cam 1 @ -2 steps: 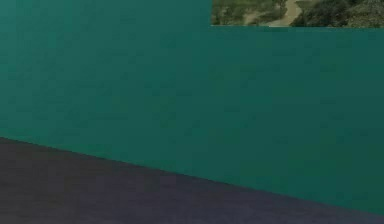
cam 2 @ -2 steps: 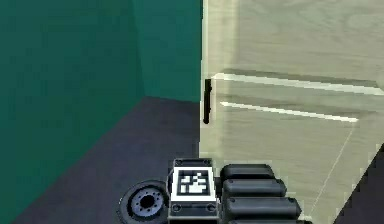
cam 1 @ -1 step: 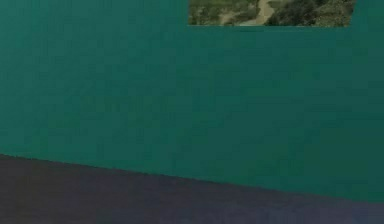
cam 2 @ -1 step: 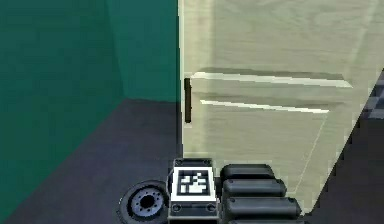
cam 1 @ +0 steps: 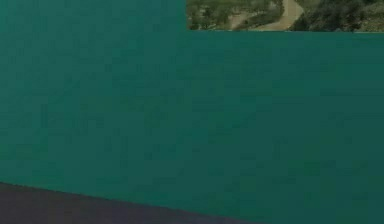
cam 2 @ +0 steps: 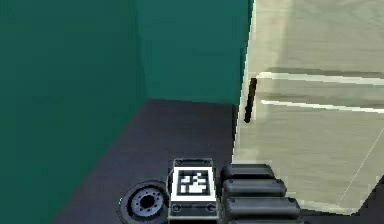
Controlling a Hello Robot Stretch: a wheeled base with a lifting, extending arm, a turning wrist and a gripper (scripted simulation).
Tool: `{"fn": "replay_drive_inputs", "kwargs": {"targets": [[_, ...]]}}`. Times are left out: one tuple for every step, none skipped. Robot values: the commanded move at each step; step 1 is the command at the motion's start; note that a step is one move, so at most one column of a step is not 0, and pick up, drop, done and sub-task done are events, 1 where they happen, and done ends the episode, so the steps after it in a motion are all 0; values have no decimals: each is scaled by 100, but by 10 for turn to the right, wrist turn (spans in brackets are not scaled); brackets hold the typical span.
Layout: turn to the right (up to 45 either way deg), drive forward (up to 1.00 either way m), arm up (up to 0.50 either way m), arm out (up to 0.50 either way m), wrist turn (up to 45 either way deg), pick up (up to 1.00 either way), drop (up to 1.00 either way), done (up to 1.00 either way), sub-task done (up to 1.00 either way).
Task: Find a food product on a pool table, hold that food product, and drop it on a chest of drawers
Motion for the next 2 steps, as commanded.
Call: {"fn": "replay_drive_inputs", "kwargs": {"targets": [[-210,0,0,0,0,0,0,0,0],[0,60,0,0,0,0,0,0,0]]}}
